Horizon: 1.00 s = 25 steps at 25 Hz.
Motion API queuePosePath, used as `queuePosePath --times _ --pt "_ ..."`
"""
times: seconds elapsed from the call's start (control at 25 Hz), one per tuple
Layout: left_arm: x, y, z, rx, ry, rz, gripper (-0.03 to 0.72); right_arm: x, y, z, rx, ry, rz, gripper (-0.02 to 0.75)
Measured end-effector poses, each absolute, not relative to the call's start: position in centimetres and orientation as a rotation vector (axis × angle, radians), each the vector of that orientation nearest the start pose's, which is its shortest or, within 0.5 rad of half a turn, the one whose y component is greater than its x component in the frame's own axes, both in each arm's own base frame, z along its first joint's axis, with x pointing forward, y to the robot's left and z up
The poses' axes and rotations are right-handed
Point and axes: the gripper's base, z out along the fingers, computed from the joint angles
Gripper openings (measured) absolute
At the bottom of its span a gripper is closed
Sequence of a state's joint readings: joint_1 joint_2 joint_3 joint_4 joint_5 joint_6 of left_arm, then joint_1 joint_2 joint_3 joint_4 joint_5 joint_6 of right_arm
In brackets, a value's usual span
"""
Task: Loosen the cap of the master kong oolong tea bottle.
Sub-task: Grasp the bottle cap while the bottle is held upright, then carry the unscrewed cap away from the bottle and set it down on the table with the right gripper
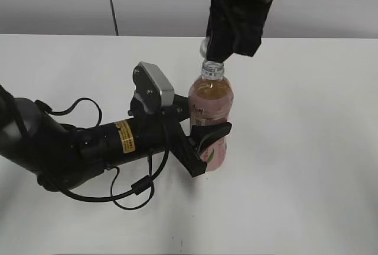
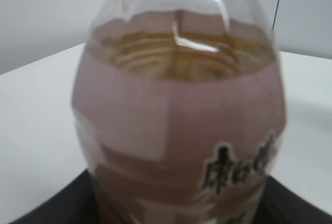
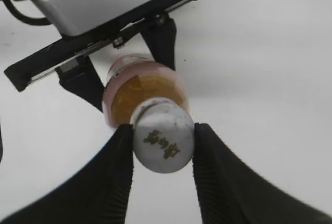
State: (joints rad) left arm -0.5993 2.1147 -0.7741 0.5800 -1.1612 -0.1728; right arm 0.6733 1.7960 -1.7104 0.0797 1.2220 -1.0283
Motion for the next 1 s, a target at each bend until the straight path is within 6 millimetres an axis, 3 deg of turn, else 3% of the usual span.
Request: queuePosePath --times 0.2,0.28,0.4,0.52,0.64,0.76,0.92,1.0 --pt "26.8 -23.9 10.1 0.958 1.504 -0.831 0.382 29.2 22.9 35.5 -1.807 2.02 -0.01 0.269" --pt "26.8 -23.9 10.1 0.958 1.504 -0.831 0.382 29.8 21.8 35.6 -1.641 2.157 -0.001 0.269" --pt "26.8 -23.9 10.1 0.958 1.504 -0.831 0.382 31.7 18.6 34.3 -1.276 2.44 0.034 0.269" --pt "26.8 -23.9 10.1 0.959 1.504 -0.831 0.382 33.0 14.5 31.5 -1.003 2.669 0.023 0.269" --pt "26.8 -23.9 10.1 0.959 1.504 -0.831 0.382 32.6 11.2 27.2 -0.871 2.882 0.007 0.269" --pt "26.8 -23.9 10.1 0.959 1.504 -0.831 0.382 30.8 9.7 22.7 -0.792 3.036 0.0 0.269" --pt "26.8 -23.9 10.1 0.959 1.504 -0.831 0.382 29.2 9.2 18.0 -0.66 3.026 0.006 0.269" --pt "26.8 -23.9 10.1 0.959 1.504 -0.831 0.382 28.9 9.1 16.7 -0.598 2.984 0.016 0.269"
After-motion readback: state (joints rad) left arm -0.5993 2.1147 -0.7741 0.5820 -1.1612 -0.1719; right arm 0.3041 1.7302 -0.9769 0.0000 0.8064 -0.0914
